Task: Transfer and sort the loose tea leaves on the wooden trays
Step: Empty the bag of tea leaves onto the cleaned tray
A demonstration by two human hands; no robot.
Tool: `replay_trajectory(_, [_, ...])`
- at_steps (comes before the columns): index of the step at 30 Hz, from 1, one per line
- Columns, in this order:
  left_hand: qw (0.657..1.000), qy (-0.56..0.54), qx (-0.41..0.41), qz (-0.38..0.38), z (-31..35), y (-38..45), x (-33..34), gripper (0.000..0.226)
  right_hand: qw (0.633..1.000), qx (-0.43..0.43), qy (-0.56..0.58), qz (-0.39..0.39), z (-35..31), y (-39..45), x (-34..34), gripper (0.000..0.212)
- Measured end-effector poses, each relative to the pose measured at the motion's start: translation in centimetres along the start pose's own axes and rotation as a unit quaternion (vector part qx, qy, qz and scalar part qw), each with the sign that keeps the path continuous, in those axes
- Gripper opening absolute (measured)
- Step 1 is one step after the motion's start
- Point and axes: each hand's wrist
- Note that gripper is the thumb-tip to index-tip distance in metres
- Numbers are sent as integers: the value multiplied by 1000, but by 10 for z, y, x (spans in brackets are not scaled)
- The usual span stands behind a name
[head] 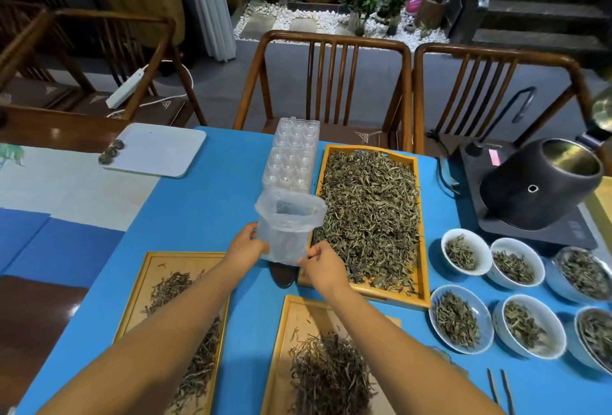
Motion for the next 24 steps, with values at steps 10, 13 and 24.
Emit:
replay_trajectory(10, [1000,-7,-6,15,-16,-7,-8,79,1000,-10,-22,2,11,-20,2,23])
replay_trajectory(13, [1000,9,-3,24,-20,-12,-7,74,1000,-6,-16,7,15,-29,0,22])
replay_trajectory(24, [996,-1,37,78,-37,-42,1,69,999,9,-42,22,35,-57,-27,15])
Point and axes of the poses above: each hand's wrist, its own y-axis towards the middle knuckle, its own x-axis out of the palm, z = x × y, and after that the axes turned 10 degrees about -x, right-handed
